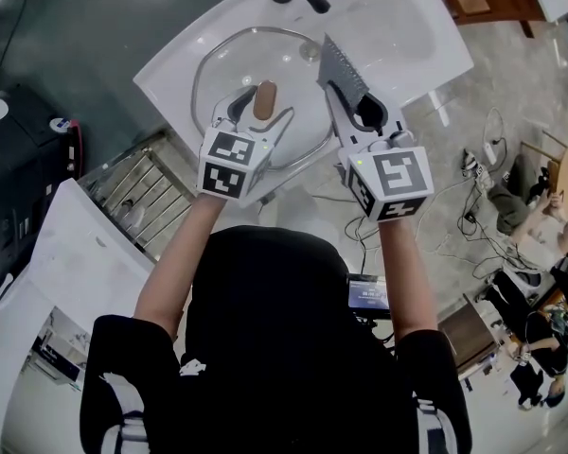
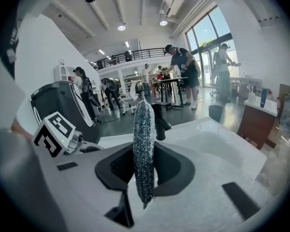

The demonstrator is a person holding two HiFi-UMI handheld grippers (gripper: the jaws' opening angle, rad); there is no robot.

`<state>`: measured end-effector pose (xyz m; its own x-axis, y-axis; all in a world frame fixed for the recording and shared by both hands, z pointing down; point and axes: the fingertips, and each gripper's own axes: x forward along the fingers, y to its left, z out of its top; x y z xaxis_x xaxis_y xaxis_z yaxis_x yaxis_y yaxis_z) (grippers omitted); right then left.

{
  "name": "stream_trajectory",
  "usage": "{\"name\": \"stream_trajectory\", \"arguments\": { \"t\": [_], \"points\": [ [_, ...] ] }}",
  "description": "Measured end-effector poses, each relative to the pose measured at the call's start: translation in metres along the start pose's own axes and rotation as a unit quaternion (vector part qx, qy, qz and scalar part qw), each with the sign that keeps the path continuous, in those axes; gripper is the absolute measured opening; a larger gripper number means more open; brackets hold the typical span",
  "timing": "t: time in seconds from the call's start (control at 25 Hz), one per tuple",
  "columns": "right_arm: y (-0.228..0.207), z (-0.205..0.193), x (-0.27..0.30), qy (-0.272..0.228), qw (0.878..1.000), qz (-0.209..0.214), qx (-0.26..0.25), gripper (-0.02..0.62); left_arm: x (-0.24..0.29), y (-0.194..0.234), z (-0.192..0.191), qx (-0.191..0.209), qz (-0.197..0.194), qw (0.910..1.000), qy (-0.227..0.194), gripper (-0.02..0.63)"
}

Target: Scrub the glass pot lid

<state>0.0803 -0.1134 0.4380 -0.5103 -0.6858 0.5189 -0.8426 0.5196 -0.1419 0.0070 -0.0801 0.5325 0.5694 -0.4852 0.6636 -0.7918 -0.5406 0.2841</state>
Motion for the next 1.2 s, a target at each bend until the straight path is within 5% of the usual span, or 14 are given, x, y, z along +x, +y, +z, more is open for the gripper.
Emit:
{"name": "stream_trajectory", "arguments": {
  "t": [0.6, 1.2],
  "points": [
    [-0.003, -0.012, 0.003, 0.011, 1.000, 0.005, 0.006, 0.072, 0.016, 0.008, -0.018, 0.039, 0.006, 0.9989, 0.024, 0.269],
    [-0.007, -0.013, 0.012, 0.023, 1.000, 0.009, 0.001, 0.072, 0.024, 0.013, -0.014, 0.105, 0.017, 0.9936, 0.040, 0.170]
  ]
}}
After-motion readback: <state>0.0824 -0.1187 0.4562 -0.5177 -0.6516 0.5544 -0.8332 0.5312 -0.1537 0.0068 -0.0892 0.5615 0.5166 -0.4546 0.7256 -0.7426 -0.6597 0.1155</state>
